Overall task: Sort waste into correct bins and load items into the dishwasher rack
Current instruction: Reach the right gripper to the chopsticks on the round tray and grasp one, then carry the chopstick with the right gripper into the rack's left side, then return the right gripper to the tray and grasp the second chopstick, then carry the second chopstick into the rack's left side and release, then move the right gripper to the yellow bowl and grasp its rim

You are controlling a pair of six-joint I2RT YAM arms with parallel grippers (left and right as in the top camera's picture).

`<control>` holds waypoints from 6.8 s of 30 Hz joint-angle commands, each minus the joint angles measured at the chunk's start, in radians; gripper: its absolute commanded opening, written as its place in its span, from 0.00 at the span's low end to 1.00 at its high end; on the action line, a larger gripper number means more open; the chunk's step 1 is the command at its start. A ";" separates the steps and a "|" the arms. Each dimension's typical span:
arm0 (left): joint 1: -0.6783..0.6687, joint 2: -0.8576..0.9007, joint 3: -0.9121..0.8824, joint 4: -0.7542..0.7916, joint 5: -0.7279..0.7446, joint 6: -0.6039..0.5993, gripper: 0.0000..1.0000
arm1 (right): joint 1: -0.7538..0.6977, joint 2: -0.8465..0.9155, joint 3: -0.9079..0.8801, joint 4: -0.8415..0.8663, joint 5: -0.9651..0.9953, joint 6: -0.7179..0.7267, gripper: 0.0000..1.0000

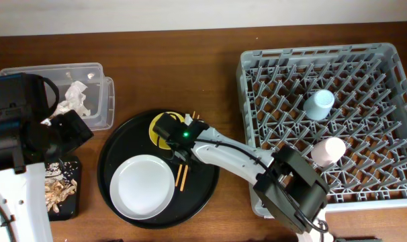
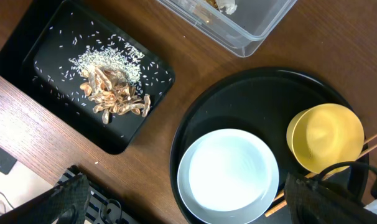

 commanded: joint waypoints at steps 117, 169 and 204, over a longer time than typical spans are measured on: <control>0.006 -0.012 0.011 0.000 0.003 -0.009 0.99 | -0.004 -0.057 -0.234 0.315 -0.008 -0.069 0.21; 0.006 -0.012 0.011 0.000 0.003 -0.009 0.99 | -0.598 -0.555 -0.180 -0.043 -0.319 -0.754 0.33; 0.006 -0.012 0.011 0.000 0.003 -0.009 0.99 | 0.226 -0.582 -0.181 0.233 0.088 -0.439 0.98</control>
